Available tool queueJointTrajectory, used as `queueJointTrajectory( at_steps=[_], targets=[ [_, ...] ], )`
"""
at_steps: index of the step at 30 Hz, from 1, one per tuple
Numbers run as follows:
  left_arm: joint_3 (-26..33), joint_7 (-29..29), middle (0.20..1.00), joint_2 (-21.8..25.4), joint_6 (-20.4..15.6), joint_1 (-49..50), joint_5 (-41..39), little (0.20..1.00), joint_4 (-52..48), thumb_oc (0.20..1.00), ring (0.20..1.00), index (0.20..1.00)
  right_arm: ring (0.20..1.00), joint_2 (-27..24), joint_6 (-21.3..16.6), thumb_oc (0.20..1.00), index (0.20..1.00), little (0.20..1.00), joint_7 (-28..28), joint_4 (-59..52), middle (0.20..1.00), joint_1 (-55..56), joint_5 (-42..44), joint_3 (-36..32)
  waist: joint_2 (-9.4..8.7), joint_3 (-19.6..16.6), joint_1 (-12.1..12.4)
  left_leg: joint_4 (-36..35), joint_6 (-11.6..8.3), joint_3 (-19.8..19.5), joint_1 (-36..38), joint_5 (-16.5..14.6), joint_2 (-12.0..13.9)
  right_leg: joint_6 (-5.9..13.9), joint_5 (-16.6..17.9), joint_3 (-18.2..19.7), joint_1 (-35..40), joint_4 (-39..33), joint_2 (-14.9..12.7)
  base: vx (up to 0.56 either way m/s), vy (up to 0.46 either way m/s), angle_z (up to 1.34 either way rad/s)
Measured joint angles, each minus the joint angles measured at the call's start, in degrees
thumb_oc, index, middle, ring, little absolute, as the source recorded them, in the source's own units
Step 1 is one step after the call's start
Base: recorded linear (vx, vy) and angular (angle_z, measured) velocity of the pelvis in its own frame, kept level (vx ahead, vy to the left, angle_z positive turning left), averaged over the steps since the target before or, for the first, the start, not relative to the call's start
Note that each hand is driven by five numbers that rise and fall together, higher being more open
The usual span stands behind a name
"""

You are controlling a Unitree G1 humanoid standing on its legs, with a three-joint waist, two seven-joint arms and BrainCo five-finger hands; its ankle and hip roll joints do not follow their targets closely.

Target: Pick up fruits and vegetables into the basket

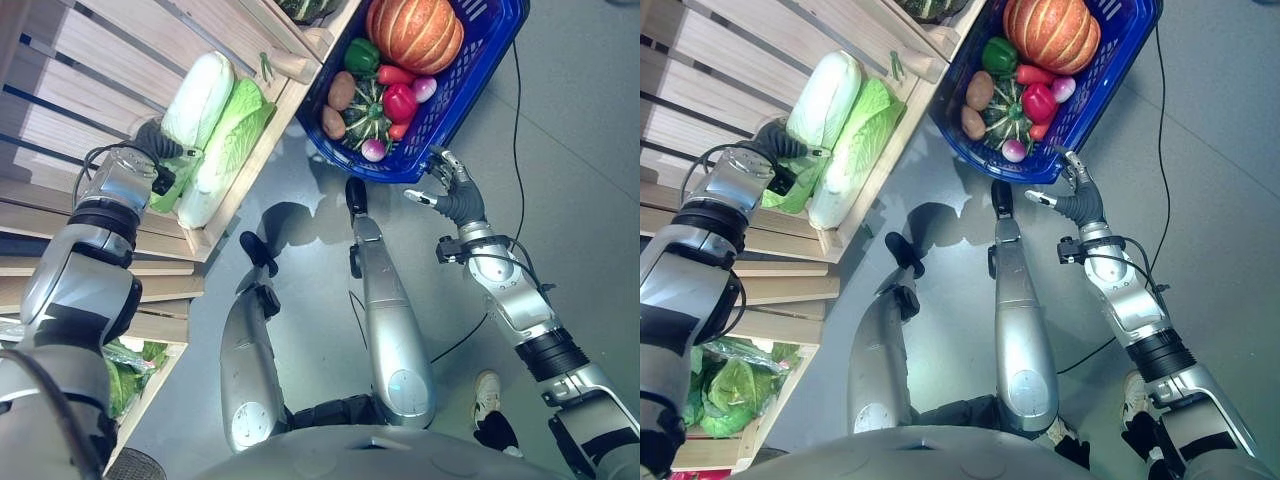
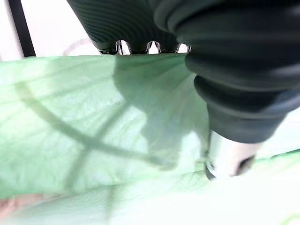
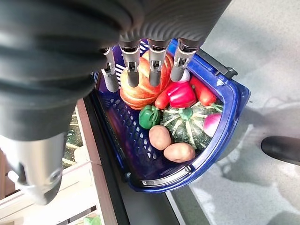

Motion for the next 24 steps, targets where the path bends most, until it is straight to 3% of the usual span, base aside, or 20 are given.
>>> queueJointTrajectory(
  at_steps=[7,10,17,24],
  targets=[
    [0.1,0.7,0.2,0.8,-1.9,3.5,-5.8,0.2,-1.8,0.2,0.2,0.2,1.0,0.0,0.0,1.0,1.0,1.0,0.0,-1.9,1.0,1.8,0.0,-0.5,-0.07,0.0,0.1,0.7,0.01,0.0,1.2,-0.9,0.0,-0.14,0.3,0.0,1.8,-0.4,-0.1,0.0,0.0,0.0],
    [3.1,1.7,0.2,1.3,-4.9,8.1,-9.9,0.2,-3.8,0.2,0.2,0.2,1.0,0.1,-0.5,1.0,1.0,1.0,0.6,-4.8,1.0,3.3,0.0,-0.6,-0.08,0.0,0.2,0.7,0.08,0.0,2.5,-1.2,-0.1,0.05,0.1,-0.1,3.1,-0.5,-0.3,0.0,0.0,0.0],
    [9.4,3.5,0.2,0.0,-12.4,21.0,-15.7,0.2,-16.2,0.2,0.2,0.2,1.0,0.0,-2.7,1.0,1.0,1.0,2.6,-9.2,1.0,8.5,-0.3,-5.6,-0.1,0.0,2.3,-0.2,0.21,0.3,6.2,-1.2,-0.2,0.32,-0.1,-0.1,6.7,-1.4,-0.4,0.0,0.009,0.0],
    [11.3,7.4,0.2,-0.6,-15.2,34.9,-15.5,0.2,-31.7,0.2,0.2,0.2,1.0,-1.8,-3.2,1.0,1.0,1.0,5.2,-14.7,1.0,9.8,-1.0,-6.8,-0.01,0.0,4.8,-3.4,0.09,0.4,11.0,0.0,-0.8,0.3,-0.1,-0.7,10.6,-2.6,-0.7,-0.01,-0.006,0.02]
  ],
)
